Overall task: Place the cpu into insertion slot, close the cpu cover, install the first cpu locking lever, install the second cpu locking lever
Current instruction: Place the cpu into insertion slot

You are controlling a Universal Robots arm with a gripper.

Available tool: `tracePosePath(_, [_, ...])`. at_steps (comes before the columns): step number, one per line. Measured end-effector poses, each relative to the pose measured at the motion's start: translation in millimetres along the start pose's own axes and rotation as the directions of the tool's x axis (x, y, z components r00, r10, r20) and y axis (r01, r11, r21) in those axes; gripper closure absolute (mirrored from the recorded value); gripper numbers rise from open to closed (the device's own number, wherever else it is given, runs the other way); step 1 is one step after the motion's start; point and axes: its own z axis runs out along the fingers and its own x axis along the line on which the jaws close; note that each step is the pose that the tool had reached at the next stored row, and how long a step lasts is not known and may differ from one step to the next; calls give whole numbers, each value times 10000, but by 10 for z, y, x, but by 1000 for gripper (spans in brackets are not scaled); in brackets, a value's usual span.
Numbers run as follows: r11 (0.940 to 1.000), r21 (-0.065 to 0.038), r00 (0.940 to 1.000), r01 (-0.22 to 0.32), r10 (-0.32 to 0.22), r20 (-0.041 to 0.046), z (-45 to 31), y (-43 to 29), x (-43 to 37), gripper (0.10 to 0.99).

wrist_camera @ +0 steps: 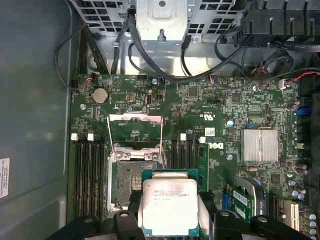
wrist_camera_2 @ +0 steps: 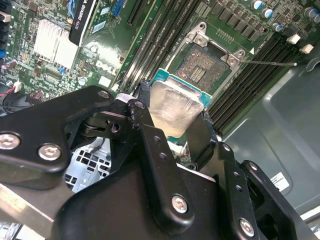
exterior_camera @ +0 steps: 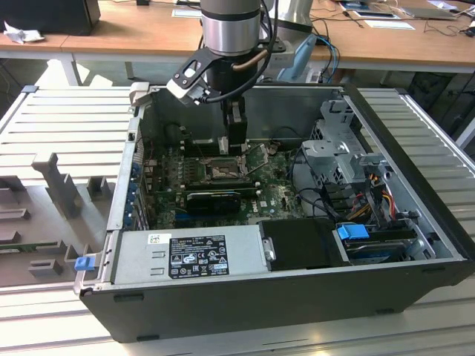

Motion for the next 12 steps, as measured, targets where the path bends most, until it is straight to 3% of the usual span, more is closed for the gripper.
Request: tracePosePath(12, [10000,10,10000,-3,3,-6,122,-8,17,557])
